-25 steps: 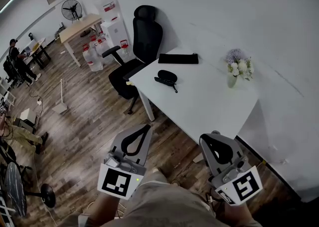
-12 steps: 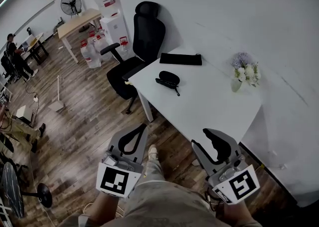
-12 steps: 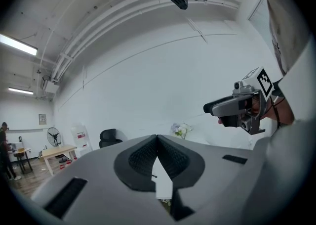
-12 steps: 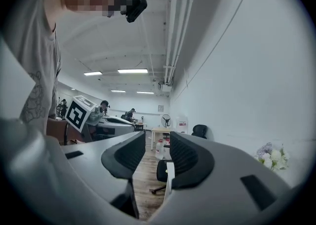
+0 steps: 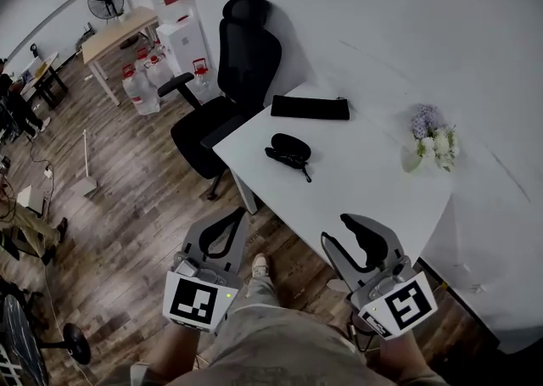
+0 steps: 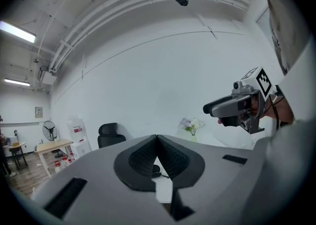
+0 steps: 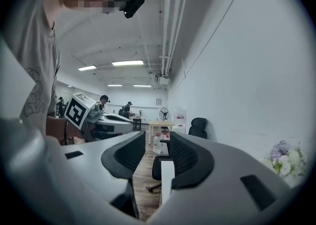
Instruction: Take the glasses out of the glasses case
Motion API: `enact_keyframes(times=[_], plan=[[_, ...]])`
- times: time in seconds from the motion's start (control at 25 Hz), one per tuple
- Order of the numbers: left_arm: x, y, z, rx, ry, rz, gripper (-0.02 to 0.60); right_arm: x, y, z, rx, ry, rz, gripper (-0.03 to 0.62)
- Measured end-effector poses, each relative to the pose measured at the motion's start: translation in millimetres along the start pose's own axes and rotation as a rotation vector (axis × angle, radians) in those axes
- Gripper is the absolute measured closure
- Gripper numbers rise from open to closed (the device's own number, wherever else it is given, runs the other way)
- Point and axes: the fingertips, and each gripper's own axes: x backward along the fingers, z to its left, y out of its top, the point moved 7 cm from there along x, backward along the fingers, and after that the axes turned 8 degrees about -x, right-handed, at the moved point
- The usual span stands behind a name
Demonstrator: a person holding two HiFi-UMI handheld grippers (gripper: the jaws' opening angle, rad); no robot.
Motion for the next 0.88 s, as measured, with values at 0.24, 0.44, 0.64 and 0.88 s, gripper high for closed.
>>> enact_keyframes(times=[0.24, 0.44, 0.64, 0.88], plan=[[-46, -17, 65, 0.018, -0.035, 0.0, 0.566, -78, 6, -25, 0.059, -0.045, 0.072, 0.422], [-89, -36, 109, -0.007, -0.095, 0.034, 0.566, -137, 4, -47, 0.047, -0.064, 0.124, 0.418], [-128, -58, 142, -0.043, -0.152, 0.067, 0.566, -184, -8, -68, 0.074, -0.111, 0.197, 0.418], [-156, -71, 163, -0.049, -0.202, 0.069, 0.566, -214, -18, -86, 0.056, -0.149, 0.231, 0.416]])
